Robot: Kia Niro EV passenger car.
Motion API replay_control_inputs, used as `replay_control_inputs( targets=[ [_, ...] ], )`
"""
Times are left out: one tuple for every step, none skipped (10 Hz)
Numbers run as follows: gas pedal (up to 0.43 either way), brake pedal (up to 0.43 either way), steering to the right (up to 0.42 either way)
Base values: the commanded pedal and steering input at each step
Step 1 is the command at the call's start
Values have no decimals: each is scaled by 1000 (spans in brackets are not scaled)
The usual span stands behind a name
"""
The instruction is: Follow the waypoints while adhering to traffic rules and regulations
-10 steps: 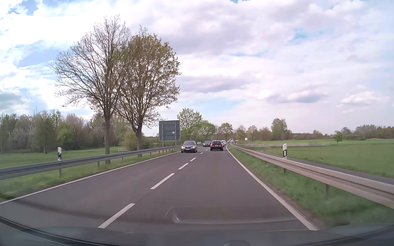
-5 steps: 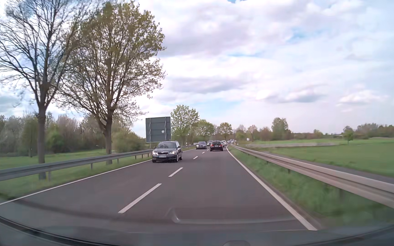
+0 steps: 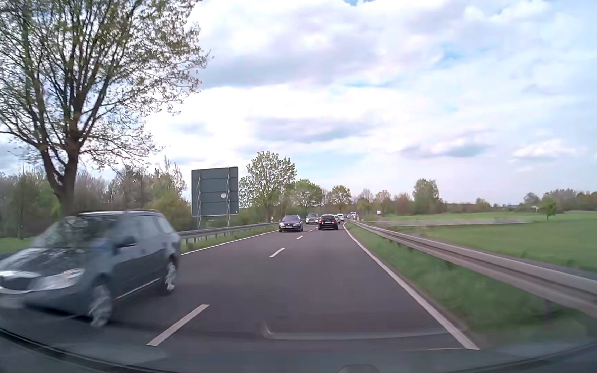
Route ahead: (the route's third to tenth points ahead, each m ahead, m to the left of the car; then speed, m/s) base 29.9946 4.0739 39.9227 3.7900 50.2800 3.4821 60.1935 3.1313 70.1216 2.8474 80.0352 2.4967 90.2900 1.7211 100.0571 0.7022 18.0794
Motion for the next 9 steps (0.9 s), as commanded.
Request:
replay_control_inputs(
  targets=[
    [177, 0, 1],
    [177, 0, 1],
    [169, 0, 1],
    [169, 0, 1],
    [157, 0, 1],
    [150, 0, 1],
    [138, 0, 1],
    [138, 0, 1],
    [130, 0, 1]
  ],
)
